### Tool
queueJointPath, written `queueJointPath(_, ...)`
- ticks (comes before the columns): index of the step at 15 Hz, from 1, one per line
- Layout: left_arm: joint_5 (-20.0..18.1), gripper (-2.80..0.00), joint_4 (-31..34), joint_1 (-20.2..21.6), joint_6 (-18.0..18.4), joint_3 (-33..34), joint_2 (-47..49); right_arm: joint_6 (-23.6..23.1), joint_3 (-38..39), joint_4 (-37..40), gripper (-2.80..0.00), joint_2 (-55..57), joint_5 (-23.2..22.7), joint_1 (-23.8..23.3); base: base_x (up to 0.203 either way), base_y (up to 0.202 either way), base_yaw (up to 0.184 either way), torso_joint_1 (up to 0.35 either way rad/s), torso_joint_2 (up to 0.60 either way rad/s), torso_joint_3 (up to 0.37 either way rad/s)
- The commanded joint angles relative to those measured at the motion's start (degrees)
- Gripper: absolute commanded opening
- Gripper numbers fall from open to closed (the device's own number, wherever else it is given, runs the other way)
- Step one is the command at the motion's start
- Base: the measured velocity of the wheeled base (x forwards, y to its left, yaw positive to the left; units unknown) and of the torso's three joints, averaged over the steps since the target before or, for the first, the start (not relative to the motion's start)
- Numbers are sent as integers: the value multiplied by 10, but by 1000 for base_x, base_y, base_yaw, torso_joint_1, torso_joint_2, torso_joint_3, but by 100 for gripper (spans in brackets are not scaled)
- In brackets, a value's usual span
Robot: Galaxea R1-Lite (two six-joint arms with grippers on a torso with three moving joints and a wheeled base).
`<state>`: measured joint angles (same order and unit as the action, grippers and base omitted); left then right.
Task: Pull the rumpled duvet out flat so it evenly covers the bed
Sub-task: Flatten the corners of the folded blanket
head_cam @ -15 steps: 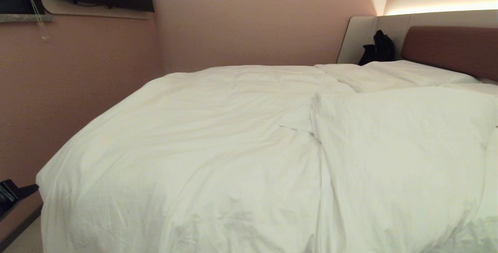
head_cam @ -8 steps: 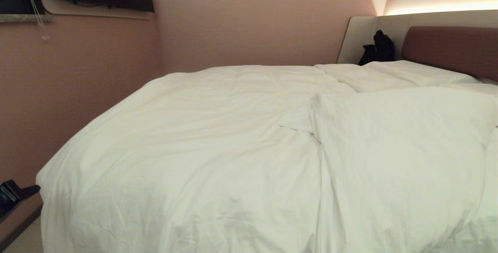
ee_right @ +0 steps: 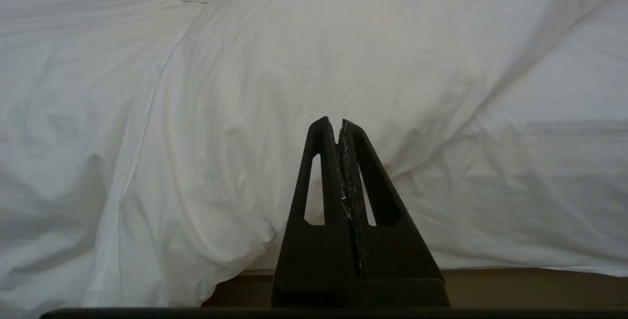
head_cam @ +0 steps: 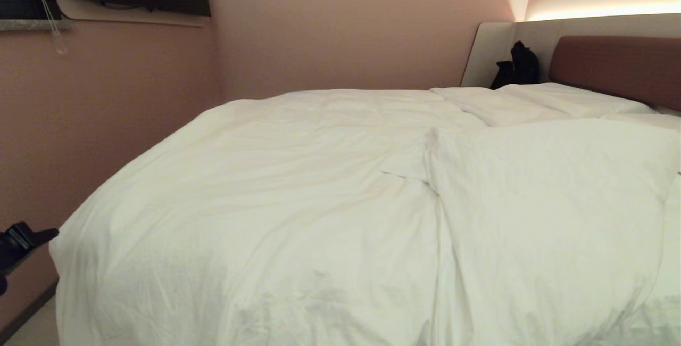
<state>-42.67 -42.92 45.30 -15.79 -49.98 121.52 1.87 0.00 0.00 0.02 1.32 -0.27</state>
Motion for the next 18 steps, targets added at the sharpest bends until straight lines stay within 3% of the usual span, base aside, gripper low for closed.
queueJointPath(1, -2, -280, 4, -12, -1, -36, 46, 1, 0, 0, -280, 0, 0, 0, 0, 0, 0, 0, 0, 0)
queueJointPath(7, -2, -280, 62, -21, -14, -136, 92, 1, 0, 0, -280, 0, 0, 0, 0, 0, 0, 0, 0, 0)
queueJointPath(12, -5, -280, 280, -28, -16, -287, 117, 1, 0, 0, -280, 0, 0, 0, 0, 0, 0, 0, 0, 0)
queueJointPath(16, -13, -280, 394, -28, -15, -373, 137, 1, 0, 0, -280, 1, 0, 0, 0, 0, 0, 0, 0, 0)
queueJointPath(18, -14, -280, 415, -27, -10, -388, 140, 1, 0, 0, -280, 0, 0, 0, 0, 0, 0, 0, 0, 0)
